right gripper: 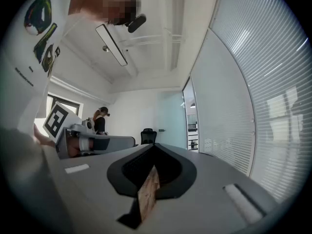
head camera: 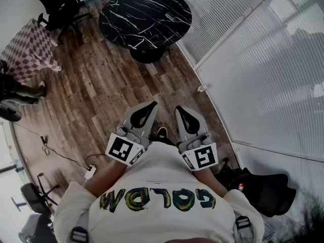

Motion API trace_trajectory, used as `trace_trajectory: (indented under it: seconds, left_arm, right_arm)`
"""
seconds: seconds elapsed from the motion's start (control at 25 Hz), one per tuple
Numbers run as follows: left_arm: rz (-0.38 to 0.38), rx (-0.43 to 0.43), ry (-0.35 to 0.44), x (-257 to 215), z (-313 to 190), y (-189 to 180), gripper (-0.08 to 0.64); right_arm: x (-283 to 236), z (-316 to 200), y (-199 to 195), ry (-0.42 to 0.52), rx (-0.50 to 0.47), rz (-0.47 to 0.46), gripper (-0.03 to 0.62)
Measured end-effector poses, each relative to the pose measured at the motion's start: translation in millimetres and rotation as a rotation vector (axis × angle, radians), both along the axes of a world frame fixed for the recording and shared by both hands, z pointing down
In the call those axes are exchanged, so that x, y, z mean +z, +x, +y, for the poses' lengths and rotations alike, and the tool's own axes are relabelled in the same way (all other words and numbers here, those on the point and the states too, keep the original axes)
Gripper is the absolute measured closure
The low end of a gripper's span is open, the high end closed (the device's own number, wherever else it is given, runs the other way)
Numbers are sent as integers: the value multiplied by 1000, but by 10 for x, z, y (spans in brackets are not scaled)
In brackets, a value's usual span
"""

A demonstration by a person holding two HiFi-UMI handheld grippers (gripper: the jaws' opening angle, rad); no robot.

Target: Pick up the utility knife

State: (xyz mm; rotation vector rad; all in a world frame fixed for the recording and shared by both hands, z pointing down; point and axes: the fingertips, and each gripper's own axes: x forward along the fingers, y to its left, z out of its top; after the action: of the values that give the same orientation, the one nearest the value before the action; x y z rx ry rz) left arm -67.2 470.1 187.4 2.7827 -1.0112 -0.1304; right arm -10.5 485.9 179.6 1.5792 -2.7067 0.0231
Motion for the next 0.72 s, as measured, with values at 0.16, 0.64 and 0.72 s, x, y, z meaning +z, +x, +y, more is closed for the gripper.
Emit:
trace_trajectory:
  seconds: [0.16,0.64,0.72]
  left_arm:
    - [5,1,-5,-5,22,82,558]
    - [-11,-7,-17,67,80,383,558]
    - [-18,-8,-21,92,97,457,558]
  right_arm:
    - [-8,4,96,2,12,2,591]
    - [47,58,381,-16,-15,-46,591]
    - [65,79,467,-17,-12,-51,591]
